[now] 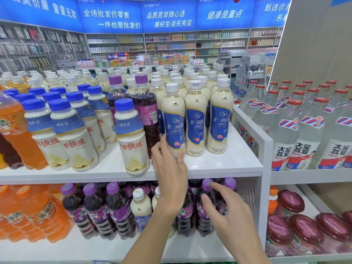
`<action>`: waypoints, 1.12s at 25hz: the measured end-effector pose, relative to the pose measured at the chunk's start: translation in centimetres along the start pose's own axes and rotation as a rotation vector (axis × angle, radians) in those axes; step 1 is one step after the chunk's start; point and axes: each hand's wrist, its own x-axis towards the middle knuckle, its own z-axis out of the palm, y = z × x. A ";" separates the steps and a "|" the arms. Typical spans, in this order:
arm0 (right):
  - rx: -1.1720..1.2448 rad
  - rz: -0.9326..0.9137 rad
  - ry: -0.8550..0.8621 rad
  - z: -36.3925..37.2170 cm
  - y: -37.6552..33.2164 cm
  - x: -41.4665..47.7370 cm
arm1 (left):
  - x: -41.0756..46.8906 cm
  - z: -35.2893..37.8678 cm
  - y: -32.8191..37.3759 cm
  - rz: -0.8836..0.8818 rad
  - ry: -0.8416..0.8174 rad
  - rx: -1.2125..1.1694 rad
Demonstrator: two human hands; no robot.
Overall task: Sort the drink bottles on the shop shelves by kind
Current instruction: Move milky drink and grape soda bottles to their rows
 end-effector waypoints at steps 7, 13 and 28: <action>-0.003 -0.004 0.005 0.4 -0.1 0.3 | 1.0 1.2 -1.1 0.049 0.011 0.076; 0.013 0.033 0.001 0.8 -0.4 0.0 | 1.4 1.8 -1.2 0.055 -0.010 0.173; 0.019 0.130 -0.096 1.6 -0.1 -2.0 | 0.0 -5.0 -0.9 0.049 -0.123 -0.092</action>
